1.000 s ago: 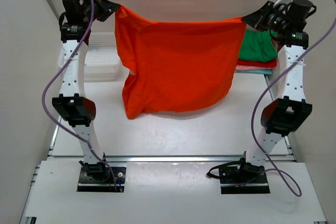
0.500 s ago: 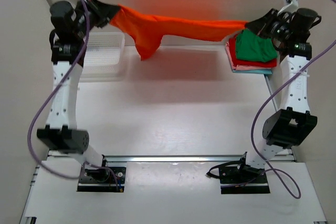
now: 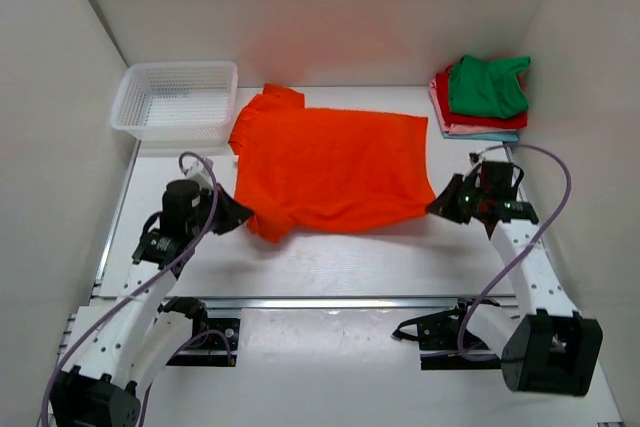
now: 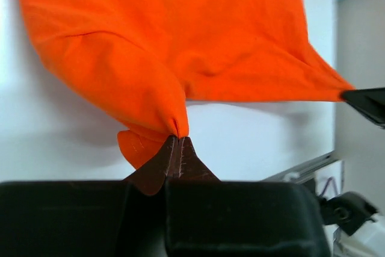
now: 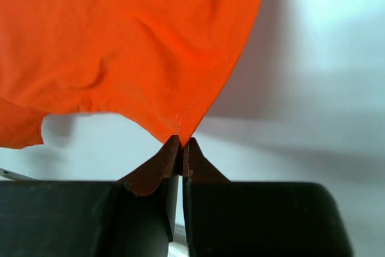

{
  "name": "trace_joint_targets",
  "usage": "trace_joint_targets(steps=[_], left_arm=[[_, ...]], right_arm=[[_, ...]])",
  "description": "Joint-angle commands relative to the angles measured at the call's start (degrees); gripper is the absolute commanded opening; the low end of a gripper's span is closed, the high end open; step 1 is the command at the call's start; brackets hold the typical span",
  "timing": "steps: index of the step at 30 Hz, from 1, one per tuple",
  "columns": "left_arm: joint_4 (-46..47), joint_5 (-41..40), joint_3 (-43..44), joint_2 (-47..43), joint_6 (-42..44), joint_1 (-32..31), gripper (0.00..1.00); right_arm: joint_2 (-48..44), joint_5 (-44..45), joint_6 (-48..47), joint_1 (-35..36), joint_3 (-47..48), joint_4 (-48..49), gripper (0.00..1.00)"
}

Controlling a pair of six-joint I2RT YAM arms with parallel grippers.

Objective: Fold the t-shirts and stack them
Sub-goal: Flatten out the tshirt

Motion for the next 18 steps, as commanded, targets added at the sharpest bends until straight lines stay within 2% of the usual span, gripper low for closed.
trace_joint_targets(steps=[1, 7, 13, 18], left_arm=[[-6.1, -0.3, -5.5, -6.1, 0.6, 0.4, 0.0], [-8.5, -0.2, -8.8, -11.2, -0.8, 0.2, 0.0], [-4.2, 0.4, -4.7, -4.2, 1.3, 1.1, 0.0], [-1.4, -0.8, 0.2, 4.7, 4.9, 2.7, 0.0]], right_arm=[[-6.0, 4.7, 1.6, 0.4, -5.9, -5.1, 0.0], [-7.7, 5.9, -1.3, -1.9, -9.9, -11.1, 0.0], [-5.2, 7.4, -2.0, -0.6, -10.1, -10.6, 0.0], [-2.7, 6.8, -4.1, -4.5, -9.2, -10.8, 0.01]])
